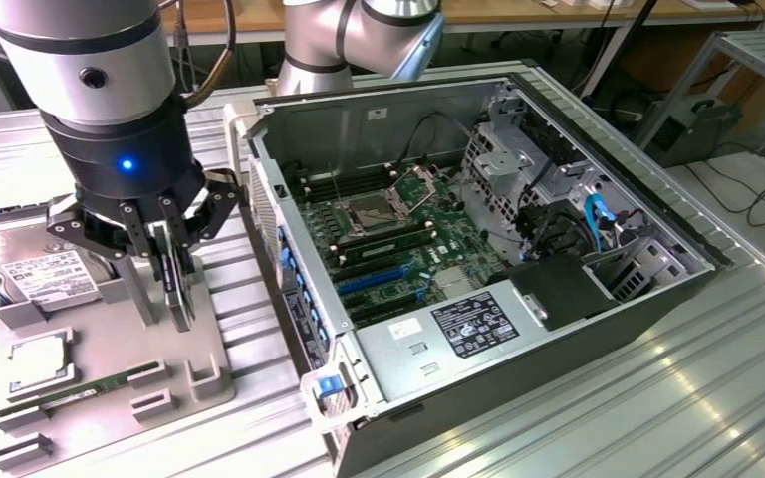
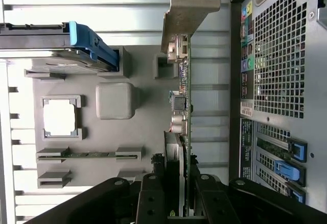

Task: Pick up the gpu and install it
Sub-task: 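Pick up the gpu and move the gpu toward the slot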

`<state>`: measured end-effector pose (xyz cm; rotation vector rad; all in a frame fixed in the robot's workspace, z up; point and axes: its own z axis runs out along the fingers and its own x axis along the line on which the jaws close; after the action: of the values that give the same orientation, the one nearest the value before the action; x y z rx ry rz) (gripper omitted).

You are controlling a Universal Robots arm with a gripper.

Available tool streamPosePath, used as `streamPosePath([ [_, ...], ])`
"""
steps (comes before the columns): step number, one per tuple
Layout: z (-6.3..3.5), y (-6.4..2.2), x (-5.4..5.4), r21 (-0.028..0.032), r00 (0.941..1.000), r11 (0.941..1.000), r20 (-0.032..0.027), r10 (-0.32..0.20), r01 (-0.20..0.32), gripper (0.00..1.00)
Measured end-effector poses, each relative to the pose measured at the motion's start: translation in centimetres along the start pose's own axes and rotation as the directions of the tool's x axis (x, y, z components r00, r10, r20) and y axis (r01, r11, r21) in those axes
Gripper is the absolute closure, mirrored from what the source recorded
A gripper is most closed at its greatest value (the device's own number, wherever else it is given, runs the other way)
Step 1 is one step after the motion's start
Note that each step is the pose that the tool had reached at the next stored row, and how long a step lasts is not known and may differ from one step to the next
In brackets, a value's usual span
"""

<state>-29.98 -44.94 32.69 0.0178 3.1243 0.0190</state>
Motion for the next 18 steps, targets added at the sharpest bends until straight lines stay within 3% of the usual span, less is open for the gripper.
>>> streamPosePath([
  [18,-2.27,0.03,0.0,0.0001,1.0000,1.0000,-0.0001,0.000,0.000,0.73],
])
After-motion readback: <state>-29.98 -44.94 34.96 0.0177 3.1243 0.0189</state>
